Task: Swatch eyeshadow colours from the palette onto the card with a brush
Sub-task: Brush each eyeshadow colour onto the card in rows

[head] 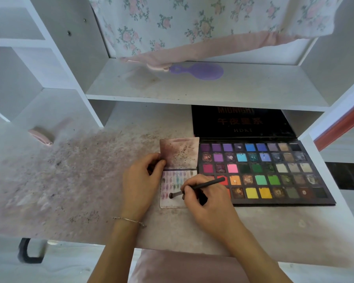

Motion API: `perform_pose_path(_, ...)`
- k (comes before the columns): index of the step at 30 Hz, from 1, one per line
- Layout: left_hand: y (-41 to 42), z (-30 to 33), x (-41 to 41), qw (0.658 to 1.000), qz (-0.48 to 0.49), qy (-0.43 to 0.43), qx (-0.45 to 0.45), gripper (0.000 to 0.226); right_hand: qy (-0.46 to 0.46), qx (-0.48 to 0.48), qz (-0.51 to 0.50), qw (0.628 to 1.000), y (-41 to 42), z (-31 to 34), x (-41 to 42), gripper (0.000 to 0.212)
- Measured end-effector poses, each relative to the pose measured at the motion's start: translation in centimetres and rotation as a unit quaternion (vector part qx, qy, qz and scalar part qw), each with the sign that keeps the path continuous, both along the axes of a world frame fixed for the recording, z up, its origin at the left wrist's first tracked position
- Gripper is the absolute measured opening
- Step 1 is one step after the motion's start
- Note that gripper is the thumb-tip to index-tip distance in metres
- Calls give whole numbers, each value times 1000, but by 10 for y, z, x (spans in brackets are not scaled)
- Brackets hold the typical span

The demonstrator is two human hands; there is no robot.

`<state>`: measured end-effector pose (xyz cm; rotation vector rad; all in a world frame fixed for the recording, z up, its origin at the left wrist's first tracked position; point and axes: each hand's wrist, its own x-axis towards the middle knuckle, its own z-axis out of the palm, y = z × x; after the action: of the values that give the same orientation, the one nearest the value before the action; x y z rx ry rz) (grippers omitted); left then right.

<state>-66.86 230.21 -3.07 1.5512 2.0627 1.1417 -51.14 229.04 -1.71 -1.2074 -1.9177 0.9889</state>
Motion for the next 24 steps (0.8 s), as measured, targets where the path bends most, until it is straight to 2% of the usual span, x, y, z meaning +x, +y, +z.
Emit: perform_pose_path(24, 1, -1, 0, 1000, -6, -10, 7, 13, -26, 10, 4, 1000, 1, 2, 0, 14)
